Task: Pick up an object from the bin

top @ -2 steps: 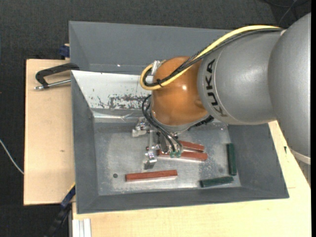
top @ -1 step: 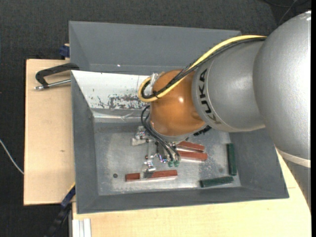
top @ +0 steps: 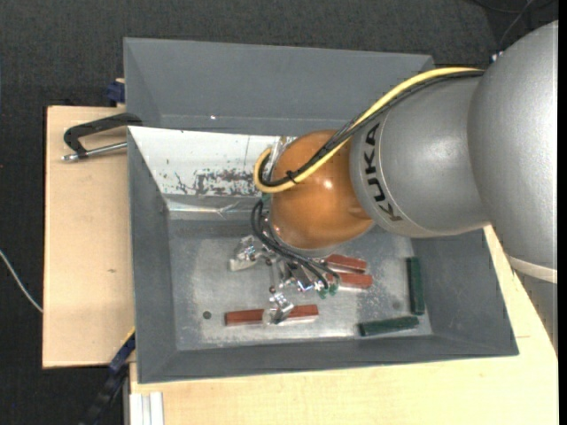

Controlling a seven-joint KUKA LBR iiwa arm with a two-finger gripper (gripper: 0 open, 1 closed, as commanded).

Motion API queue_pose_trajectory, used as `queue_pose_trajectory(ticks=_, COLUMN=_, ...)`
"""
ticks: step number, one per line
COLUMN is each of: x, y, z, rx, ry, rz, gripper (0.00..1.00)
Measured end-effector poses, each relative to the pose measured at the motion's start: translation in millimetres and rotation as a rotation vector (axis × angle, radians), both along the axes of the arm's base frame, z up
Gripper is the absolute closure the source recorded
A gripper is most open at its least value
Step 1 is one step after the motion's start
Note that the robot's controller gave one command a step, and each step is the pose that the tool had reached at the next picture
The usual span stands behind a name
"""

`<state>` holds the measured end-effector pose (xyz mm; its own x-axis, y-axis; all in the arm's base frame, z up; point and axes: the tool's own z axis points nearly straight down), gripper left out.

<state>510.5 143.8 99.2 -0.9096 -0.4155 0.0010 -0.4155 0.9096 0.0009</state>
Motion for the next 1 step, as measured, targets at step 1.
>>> queue_pose_trajectory(ticks=1, x=-11.3, y=-13.3, z=-22.8, rx=0.000, ry=0.002, rz=-0.141, gripper=1.00)
